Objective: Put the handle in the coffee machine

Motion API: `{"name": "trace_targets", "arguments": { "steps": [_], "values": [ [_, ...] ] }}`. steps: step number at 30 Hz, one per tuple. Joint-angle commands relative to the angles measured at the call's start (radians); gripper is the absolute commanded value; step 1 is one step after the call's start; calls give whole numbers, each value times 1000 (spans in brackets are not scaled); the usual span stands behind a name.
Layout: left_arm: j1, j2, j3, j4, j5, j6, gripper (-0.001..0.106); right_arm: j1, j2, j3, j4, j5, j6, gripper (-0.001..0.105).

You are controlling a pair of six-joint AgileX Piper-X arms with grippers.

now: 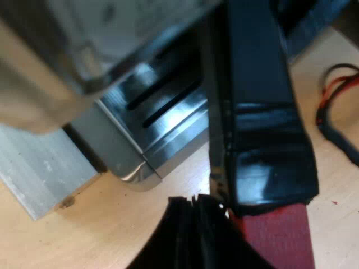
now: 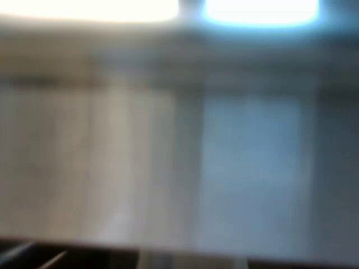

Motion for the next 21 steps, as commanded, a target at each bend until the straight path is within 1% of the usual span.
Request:
{"name": "trace_targets", "arguments": {
  "steps": [1, 3, 5, 8, 10, 11, 15, 17, 18, 21],
  "values": [
    [-41, 0, 9, 21, 113, -34, 0, 0, -33, -19, 27, -63, 17, 64],
    [-41, 0, 9, 21, 115, -41, 0, 0, -41, 8, 56, -63, 23, 65],
    [-44, 0, 9, 28, 115, -44, 0, 0, -57, 35, 89, -59, 44, 65],
    [-45, 0, 9, 30, 118, -49, 0, 3, -82, 90, 115, -76, 44, 64],
    [-45, 0, 9, 29, 115, -49, 0, 9, -115, 143, 115, -102, 43, 64],
    [-45, 0, 9, 32, 115, -49, 0, 10, -115, 147, 115, -102, 43, 64],
    [-45, 0, 9, 33, 115, -49, 0, 10, -189, 258, 147, -115, 42, 64],
    [-45, 0, 9, 33, 115, -49, 0, 10, -217, 299, 158, -117, 42, 64],
    [-45, 0, 9, 33, 115, -49, 0, 10, -247, 344, 164, -117, 42, 64],
    [-45, 0, 9, 30, 115, -52, 0, 11, -332, 417, 189, -173, 42, 64]
  ]
}}
